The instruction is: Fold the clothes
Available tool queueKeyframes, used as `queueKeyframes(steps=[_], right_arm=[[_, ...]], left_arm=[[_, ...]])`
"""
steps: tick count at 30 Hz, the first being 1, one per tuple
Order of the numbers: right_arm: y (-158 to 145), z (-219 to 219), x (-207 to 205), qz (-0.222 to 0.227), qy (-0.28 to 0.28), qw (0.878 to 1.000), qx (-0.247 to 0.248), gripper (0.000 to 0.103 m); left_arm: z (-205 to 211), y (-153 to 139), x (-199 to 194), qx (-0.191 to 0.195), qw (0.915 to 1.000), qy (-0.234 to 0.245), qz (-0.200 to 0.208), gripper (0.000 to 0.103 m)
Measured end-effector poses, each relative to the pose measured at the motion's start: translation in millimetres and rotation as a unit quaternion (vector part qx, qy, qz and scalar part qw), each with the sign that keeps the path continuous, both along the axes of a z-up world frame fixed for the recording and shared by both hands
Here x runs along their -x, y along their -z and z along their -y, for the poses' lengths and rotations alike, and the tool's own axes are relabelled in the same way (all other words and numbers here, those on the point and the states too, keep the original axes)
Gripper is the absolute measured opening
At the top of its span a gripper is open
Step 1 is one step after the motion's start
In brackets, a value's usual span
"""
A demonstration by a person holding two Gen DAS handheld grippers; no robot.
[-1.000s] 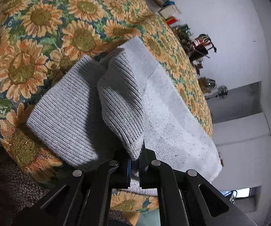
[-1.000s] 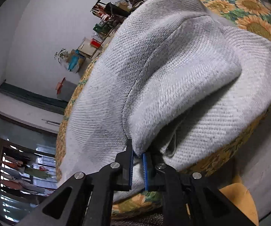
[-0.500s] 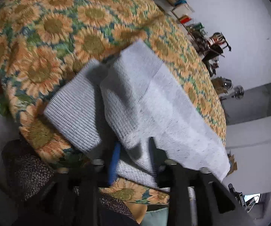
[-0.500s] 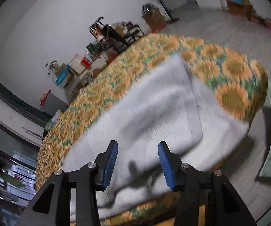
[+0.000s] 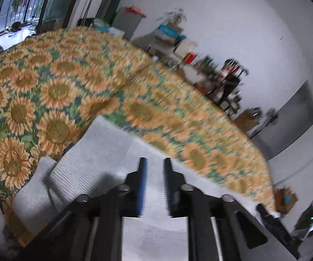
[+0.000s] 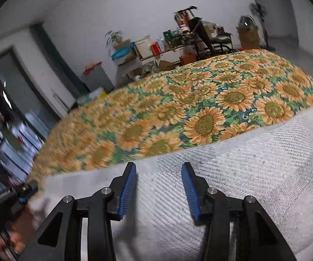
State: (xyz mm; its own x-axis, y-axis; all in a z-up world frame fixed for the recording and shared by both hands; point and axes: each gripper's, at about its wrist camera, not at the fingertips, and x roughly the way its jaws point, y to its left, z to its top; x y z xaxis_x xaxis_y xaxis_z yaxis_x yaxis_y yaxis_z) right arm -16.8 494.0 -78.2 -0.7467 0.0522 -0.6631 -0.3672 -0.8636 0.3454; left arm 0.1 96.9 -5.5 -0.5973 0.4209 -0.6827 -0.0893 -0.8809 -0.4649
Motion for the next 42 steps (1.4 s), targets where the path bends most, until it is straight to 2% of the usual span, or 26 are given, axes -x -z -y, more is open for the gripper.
queueKeyframes(steps=[2,3,4,7,10,11,14,16,17,18,20,21,22,23,25,26,27,29,31,32,33,34,36,39,42], right_arm=[[3,2,-7,-0.003,0.001,1.0,-0.015,0.045],[2,5,-9,-0.003,0.002,1.0,-0.024,0.045],[2,8,-10,-0.003,0.004,0.999,-0.033,0.045],[-2,21,-15,-0.003,0.008,0.998,-0.065,0.047],[-16,12,-31,-0.027,0.001,0.999,-0.025,0.048],[-20,8,-37,-0.034,0.001,0.999,-0.013,0.048],[-34,-18,-65,-0.048,0.059,0.997,-0.008,0.048],[-24,-29,-72,-0.005,0.095,0.995,-0.04,0.051],[-13,-33,-72,0.022,0.095,0.994,-0.041,0.045],[-6,-34,-74,0.029,0.088,0.995,-0.039,0.045],[-7,-26,-82,0.013,0.078,0.995,-0.065,0.045],[-8,-23,-85,0.013,0.072,0.994,-0.076,0.045],[-11,-26,-87,0.009,0.07,0.995,-0.065,0.045],[-14,-30,-91,0.005,0.07,0.996,-0.054,0.045],[-23,-51,-101,-0.017,0.094,0.995,-0.021,0.05],[-27,-61,-105,-0.025,0.108,0.994,-0.008,0.054],[-25,-71,-108,-0.012,0.137,0.99,-0.017,0.059],[-20,-91,-112,0.017,0.192,0.981,-0.036,0.059],[5,-105,-107,0.084,0.219,0.971,-0.05,0.067],[13,-107,-109,0.075,0.219,0.971,-0.053,0.068],[13,-104,-111,0.065,0.221,0.971,-0.063,0.068],[13,-101,-112,0.055,0.223,0.971,-0.071,0.068],[10,-99,-114,0.048,0.234,0.969,-0.061,0.067],[-6,-86,-113,0.033,0.233,0.971,-0.043,0.057],[-29,-51,-103,-0.003,0.153,0.988,-0.017,0.045]], left_arm=[[5,28,7,0.037,0.9986,-0.021,0.03,0.013],[9,32,6,0.034,0.9988,-0.025,0.026,0.006],[12,36,4,0.029,0.9989,-0.03,0.022,0.004],[14,35,1,0.028,0.999,-0.032,0.012,0.004],[-15,19,-6,0.005,0.9992,0.036,-0.017,0.004],[-29,12,-10,-0.003,0.9973,0.067,-0.03,0.004],[-86,-4,-27,-0.021,0.9864,0.153,-0.057,0.004],[-125,-14,-38,-0.034,0.9745,0.209,-0.075,0.004],[-145,-16,-42,-0.042,0.9687,0.233,-0.076,0.004],[-161,-14,-46,-0.041,0.9653,0.247,-0.072,0.004],[-192,-11,-55,-0.039,0.9579,0.277,-0.066,0.004],[-205,-6,-60,-0.023,0.9549,0.292,-0.051,0.004],[-216,2,-62,0.0,0.953,0.301,-0.036,0.004],[-221,8,-65,0.02,0.9544,0.295,-0.037,0.004],[-216,10,-69,0.012,0.952,0.299,-0.066,0.004],[-213,10,-70,0.006,0.9519,0.299,-0.065,0.004],[-209,10,-71,0.001,0.9518,0.3,-0.064,0.004],[-198,10,-65,-0.027,0.9546,0.294,-0.04,0.004],[-184,9,-59,-0.05,0.9579,0.282,-0.026,0.004],[-171,6,-60,-0.049,0.9635,0.261,-0.038,0.004],[-156,1,-64,-0.032,0.97,0.233,-0.062,0.004],[-141,-4,-64,-0.01,0.9739,0.209,-0.089,0.004],[-108,-4,-54,0.033,0.9799,0.166,-0.105,0.004],[-70,10,-33,0.025,0.9896,0.133,-0.05,0.004],[-32,22,-24,0.0,0.9954,0.096,0.004,0.004]])
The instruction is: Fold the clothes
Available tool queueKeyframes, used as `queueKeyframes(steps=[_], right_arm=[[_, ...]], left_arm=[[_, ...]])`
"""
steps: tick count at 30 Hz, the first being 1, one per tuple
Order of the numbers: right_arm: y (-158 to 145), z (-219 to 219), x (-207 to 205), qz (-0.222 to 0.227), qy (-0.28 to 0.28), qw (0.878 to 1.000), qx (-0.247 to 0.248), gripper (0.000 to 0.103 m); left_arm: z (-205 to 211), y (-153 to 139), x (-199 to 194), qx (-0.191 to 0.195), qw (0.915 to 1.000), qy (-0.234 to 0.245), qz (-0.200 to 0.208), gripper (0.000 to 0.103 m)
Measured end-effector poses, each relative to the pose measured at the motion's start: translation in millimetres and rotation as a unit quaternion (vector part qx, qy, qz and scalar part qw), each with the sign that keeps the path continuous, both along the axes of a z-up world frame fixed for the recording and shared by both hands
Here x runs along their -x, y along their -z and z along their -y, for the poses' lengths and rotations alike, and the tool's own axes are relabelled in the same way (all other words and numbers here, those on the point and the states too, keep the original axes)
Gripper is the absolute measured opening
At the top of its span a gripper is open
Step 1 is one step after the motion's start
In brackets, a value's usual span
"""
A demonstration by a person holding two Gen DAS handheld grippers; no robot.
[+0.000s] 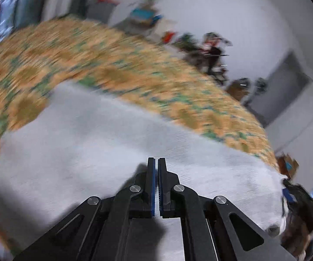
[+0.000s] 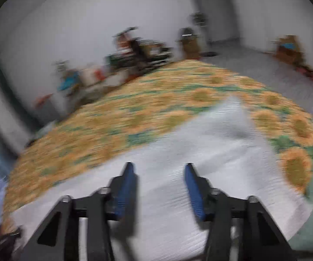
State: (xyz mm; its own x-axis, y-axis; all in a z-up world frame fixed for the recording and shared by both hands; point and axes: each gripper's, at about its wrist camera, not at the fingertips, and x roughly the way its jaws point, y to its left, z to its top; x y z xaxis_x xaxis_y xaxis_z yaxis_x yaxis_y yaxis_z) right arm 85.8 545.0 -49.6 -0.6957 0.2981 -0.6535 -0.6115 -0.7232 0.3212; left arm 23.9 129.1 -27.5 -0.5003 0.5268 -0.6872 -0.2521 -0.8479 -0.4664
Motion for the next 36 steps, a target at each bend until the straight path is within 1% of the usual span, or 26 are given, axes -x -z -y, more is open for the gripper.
queueKeyframes(steps=[1,3,4,5,7,9,10,11,12,14,15,16,17,18,19,20,21,22,23,25,27,29,30,33,35,36], right_arm=[[-5,18,8,0.003,-0.046,0.999,-0.004,0.042],[-9,54,25,0.016,-0.129,0.991,-0.008,0.04],[-4,64,29,0.021,-0.152,0.988,-0.006,0.041],[1,74,33,0.03,-0.161,0.986,-0.016,0.042],[10,91,34,0.047,-0.151,0.985,-0.063,0.042],[9,99,33,0.057,-0.142,0.985,-0.081,0.043],[7,102,33,0.065,-0.141,0.984,-0.087,0.043],[2,108,33,0.072,-0.15,0.982,-0.091,0.043],[-3,117,30,0.067,-0.172,0.979,-0.089,0.043],[-6,135,26,0.051,-0.218,0.972,-0.076,0.043],[0,143,26,0.05,-0.235,0.969,-0.062,0.041],[9,146,30,0.062,-0.243,0.967,-0.047,0.041],[24,149,33,0.089,-0.244,0.965,-0.028,0.041],[34,152,35,0.105,-0.241,0.965,-0.02,0.042],[34,158,34,0.102,-0.237,0.965,-0.044,0.044],[31,168,34,0.12,-0.246,0.96,-0.065,0.045],[29,176,34,0.137,-0.261,0.953,-0.074,0.047],[27,176,34,0.141,-0.271,0.95,-0.059,0.047],[25,175,34,0.144,-0.282,0.948,-0.045,0.048],[20,175,34,0.149,-0.3,0.942,-0.018,0.049],[13,167,32,0.136,-0.286,0.948,-0.014,0.049],[6,159,30,0.123,-0.272,0.954,-0.01,0.05],[3,155,30,0.119,-0.265,0.957,-0.008,0.052],[16,153,43,0.15,-0.26,0.954,-0.004,0.057],[28,155,50,0.171,-0.265,0.949,0.004,0.059],[27,162,48,0.177,-0.273,0.945,-0.013,0.06]], left_arm=[[13,4,3,-0.006,0.9997,-0.012,0.019,0.004],[31,5,2,-0.021,0.9985,-0.038,0.032,0.004],[37,3,1,-0.015,0.9983,-0.05,0.025,0.004],[46,2,-1,-0.003,0.9978,-0.065,0.007,0.004],[58,3,-4,-0.01,0.997,-0.077,0.006,0.002],[70,5,-8,-0.016,0.996,-0.087,0.005,0.002],[70,2,-12,-0.019,0.9964,-0.083,0.004,0.002],[65,-1,-16,-0.012,0.9972,-0.073,-0.006,0.002],[61,-4,-21,-0.004,0.9978,-0.063,-0.017,0.002],[55,1,-25,0.009,0.9984,-0.055,-0.012,0.002],[52,3,-26,0.016,0.9985,-0.051,-0.01,0.002],[50,5,-28,0.023,0.9986,-0.047,-0.008,0.002],[47,7,-30,0.03,0.9986,-0.042,-0.005,0.002],[52,9,-33,0.014,0.9988,-0.046,-0.01,0.002],[57,10,-34,0.006,0.9987,-0.051,-0.004,0.002],[61,9,-33,0.0,0.9984,-0.055,0.009,0.002],[63,6,-33,0.002,0.9977,-0.063,0.024,0.002],[66,3,-33,0.005,0.9967,-0.07,0.04,0.002],[65,-1,-32,0.009,0.9962,-0.071,0.048,0.002],[56,-10,-34,0.023,0.9972,-0.044,0.055,0.002],[46,-19,-36,0.036,0.9972,-0.017,0.063,0.002],[29,-28,-38,0.049,0.9972,0.017,0.053,0.002],[21,-32,-39,0.055,0.9967,0.035,0.049,0.002],[-7,-33,-44,0.087,0.9903,0.097,0.049,0.002],[-18,-23,-46,0.117,0.9843,0.117,0.061,0.002],[-22,-17,-46,0.132,0.9807,0.126,0.069,0.002]])
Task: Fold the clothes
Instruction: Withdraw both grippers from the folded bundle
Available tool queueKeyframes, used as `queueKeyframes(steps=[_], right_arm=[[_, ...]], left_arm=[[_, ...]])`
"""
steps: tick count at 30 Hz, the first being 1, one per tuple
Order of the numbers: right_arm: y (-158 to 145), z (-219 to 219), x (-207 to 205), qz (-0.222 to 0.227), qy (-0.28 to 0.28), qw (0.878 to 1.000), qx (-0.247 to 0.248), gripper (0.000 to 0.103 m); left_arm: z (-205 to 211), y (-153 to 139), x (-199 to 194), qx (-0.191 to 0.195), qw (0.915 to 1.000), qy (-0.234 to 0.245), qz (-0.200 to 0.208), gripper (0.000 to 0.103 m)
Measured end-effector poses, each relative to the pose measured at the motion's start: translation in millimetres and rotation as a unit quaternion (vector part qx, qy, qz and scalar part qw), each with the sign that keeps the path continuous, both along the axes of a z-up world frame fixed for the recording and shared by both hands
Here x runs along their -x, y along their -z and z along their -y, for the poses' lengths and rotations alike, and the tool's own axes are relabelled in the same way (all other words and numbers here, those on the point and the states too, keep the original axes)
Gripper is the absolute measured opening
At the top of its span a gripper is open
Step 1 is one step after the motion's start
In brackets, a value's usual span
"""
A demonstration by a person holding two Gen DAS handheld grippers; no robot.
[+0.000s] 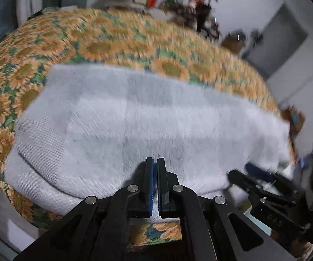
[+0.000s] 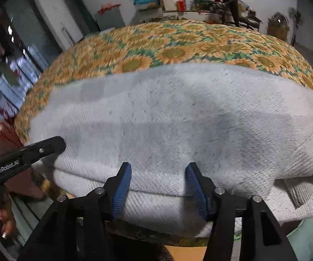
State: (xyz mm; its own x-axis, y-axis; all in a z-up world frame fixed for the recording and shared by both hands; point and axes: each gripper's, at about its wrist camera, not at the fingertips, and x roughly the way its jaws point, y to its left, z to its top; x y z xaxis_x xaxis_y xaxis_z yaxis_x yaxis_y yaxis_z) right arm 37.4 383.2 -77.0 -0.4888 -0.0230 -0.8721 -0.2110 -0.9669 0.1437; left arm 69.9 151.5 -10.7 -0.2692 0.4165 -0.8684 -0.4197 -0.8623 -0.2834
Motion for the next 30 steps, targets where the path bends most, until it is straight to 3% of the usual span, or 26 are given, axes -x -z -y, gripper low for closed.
queueKeyframes(steps=[1,4,6,8,11,13,16,18,24,27,29,30], right_arm=[[-1,7,-1,0.002,-0.012,1.0,-0.014,0.059],[-16,26,6,-0.028,-0.07,0.997,0.014,0.057],[-25,41,21,-0.051,-0.084,0.995,-0.016,0.057],[-18,47,37,-0.048,-0.094,0.994,-0.004,0.056],[-7,56,59,-0.043,-0.108,0.993,0.011,0.056],[3,71,59,-0.036,-0.111,0.993,-0.005,0.06],[2,100,42,-0.047,-0.148,0.987,-0.029,0.067],[2,117,31,-0.049,-0.177,0.982,-0.036,0.067],[-8,103,22,-0.042,-0.179,0.982,0.033,0.065],[-14,90,22,-0.049,-0.156,0.986,0.03,0.066],[-14,95,19,-0.047,-0.164,0.985,0.018,0.067],[-13,99,18,-0.044,-0.171,0.984,0.017,0.067]], left_arm=[[0,4,0,-0.001,1.0,0.004,0.003,0.002],[10,4,-2,-0.02,0.9997,0.007,0.015,0.002],[18,3,1,-0.029,0.9991,0.002,0.03,0.002],[24,1,0,-0.037,0.9988,-0.004,0.033,0.002],[36,-11,-5,-0.011,0.9994,-0.033,-0.009,0.002],[49,-18,1,-0.001,0.998,-0.054,-0.033,0.002],[76,-15,23,-0.03,0.995,-0.093,-0.02,0.002],[84,-3,35,-0.034,0.9939,-0.105,0.003,0.002],[95,11,35,-0.067,0.9912,-0.11,0.032,0.002],[110,8,32,-0.094,0.9858,-0.127,0.056,0.002],[120,11,32,-0.12,0.9774,-0.152,0.085,0.004],[127,12,31,-0.13,0.9725,-0.169,0.094,0.013]])
